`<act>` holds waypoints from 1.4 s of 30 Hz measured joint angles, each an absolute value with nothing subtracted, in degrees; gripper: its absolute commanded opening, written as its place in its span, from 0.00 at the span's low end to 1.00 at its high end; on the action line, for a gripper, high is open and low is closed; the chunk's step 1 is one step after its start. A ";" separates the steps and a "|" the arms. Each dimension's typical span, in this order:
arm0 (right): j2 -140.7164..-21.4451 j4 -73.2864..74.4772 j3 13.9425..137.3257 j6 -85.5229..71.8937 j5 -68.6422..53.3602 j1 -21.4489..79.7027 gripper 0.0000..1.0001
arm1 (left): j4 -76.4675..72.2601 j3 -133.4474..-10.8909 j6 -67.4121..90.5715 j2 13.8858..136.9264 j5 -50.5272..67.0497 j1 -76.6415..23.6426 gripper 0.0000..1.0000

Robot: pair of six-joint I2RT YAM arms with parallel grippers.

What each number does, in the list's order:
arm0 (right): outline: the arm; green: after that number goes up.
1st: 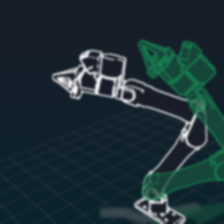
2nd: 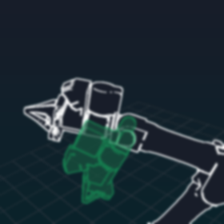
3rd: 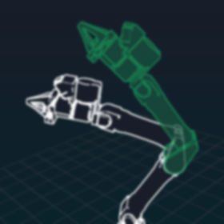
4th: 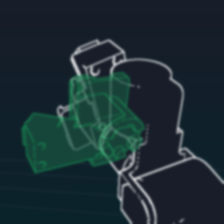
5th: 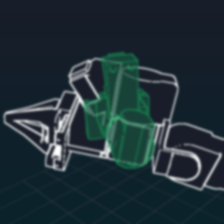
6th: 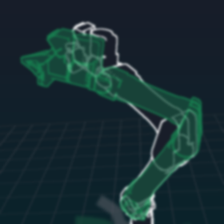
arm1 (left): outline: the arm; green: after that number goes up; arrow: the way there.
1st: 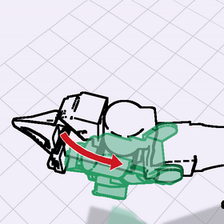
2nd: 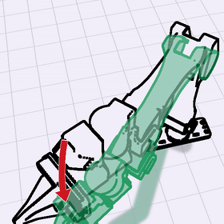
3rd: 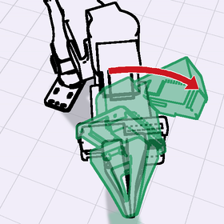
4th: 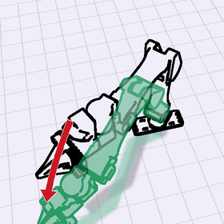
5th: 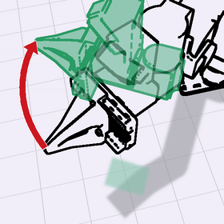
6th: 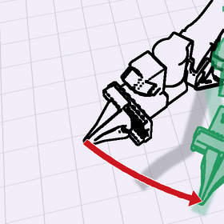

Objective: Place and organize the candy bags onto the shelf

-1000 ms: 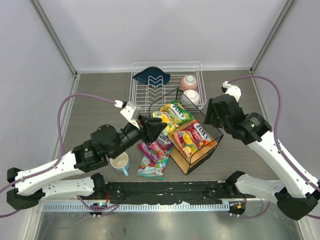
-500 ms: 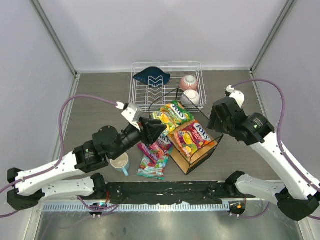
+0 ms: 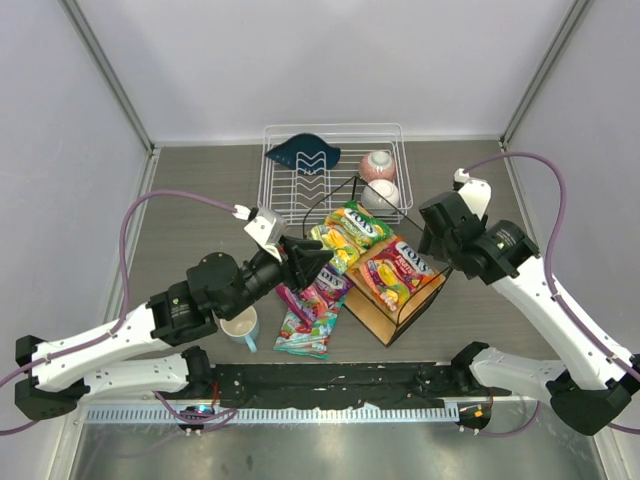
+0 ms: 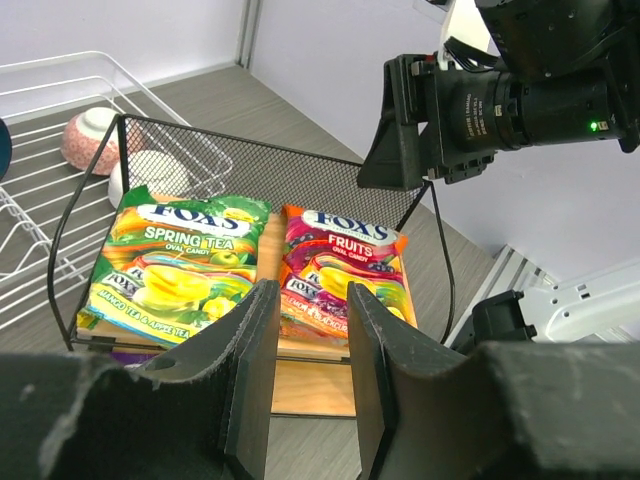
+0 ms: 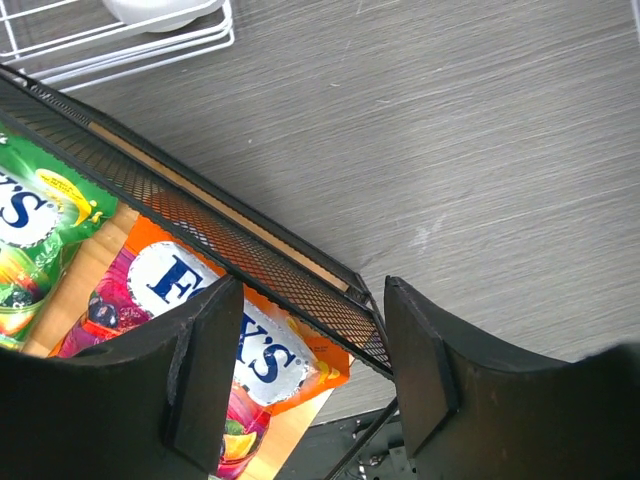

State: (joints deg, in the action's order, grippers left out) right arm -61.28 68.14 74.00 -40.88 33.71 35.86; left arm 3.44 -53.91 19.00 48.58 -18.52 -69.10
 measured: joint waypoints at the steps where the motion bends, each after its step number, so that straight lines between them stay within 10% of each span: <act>1: -61.28 68.16 74.00 -40.66 34.04 35.59 0.62 | 3.42 -53.87 19.00 48.58 -18.61 -69.10 0.37; 42: -69.04 47.66 75.55 -12.16 26.57 24.36 0.63 | 4.97 -52.21 18.98 45.89 -21.52 -69.12 0.40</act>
State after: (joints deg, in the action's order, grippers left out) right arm -69.04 47.66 75.55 -12.16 26.57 24.36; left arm 4.97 -52.21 18.98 45.89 -21.52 -69.12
